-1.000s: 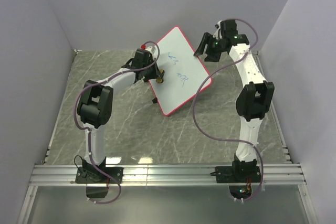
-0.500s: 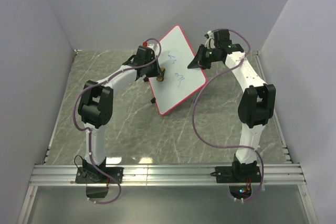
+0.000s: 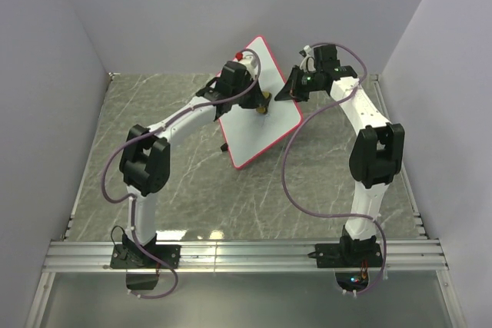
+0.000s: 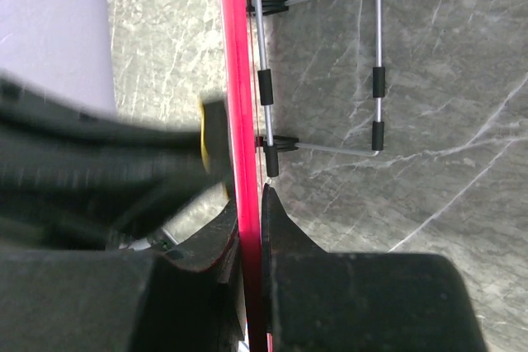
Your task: Erase the whiteboard
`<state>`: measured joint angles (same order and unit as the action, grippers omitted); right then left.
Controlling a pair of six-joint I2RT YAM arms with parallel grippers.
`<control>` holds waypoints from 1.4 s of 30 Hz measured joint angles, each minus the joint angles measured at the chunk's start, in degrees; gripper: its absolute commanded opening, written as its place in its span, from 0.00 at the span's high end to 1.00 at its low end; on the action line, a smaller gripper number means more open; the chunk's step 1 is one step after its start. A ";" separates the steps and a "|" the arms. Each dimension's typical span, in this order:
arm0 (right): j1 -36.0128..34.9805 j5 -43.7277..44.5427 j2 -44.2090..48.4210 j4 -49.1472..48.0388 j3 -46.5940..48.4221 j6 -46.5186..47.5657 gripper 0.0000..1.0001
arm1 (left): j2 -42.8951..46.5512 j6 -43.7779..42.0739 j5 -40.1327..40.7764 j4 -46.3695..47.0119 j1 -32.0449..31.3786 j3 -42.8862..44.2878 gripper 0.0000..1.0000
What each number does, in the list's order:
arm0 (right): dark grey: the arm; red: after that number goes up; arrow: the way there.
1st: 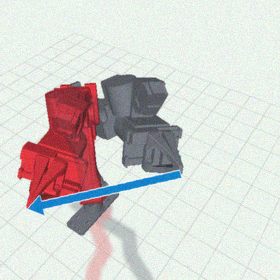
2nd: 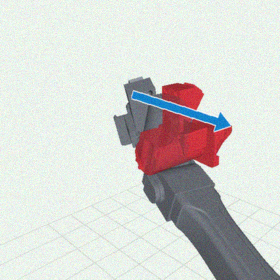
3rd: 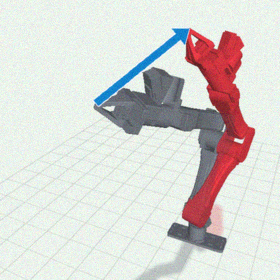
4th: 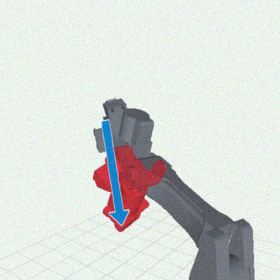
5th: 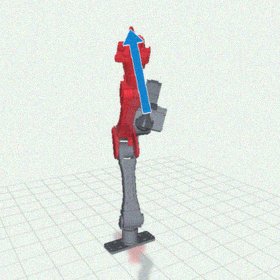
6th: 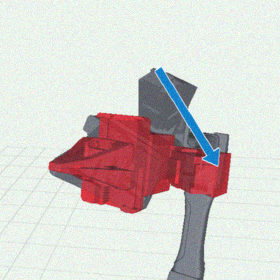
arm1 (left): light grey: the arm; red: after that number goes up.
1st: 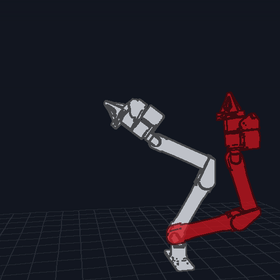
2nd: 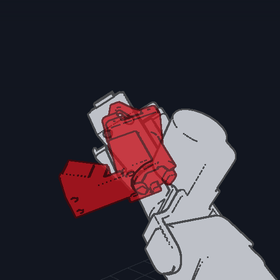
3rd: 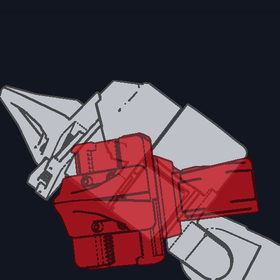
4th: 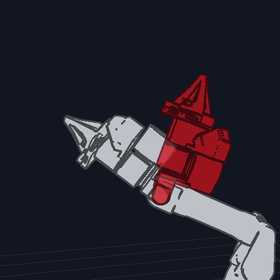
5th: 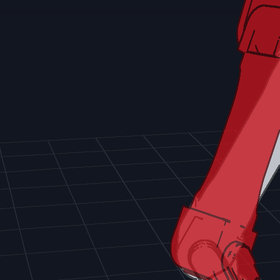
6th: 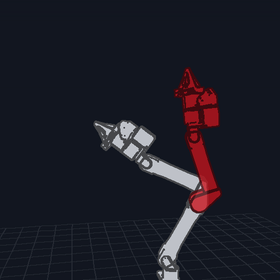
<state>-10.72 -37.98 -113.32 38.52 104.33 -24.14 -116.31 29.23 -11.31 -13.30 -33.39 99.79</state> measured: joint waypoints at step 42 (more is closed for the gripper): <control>-0.11 0.39 -0.17 -1.70 -0.42 -0.37 1.00 | 7.39 -0.11 -4.72 9.77 0.74 -17.73 1.00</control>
<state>-10.83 -37.58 -113.49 36.82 103.92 -24.51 -108.92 29.12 -16.03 -3.53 -32.64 82.06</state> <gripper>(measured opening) 0.098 0.080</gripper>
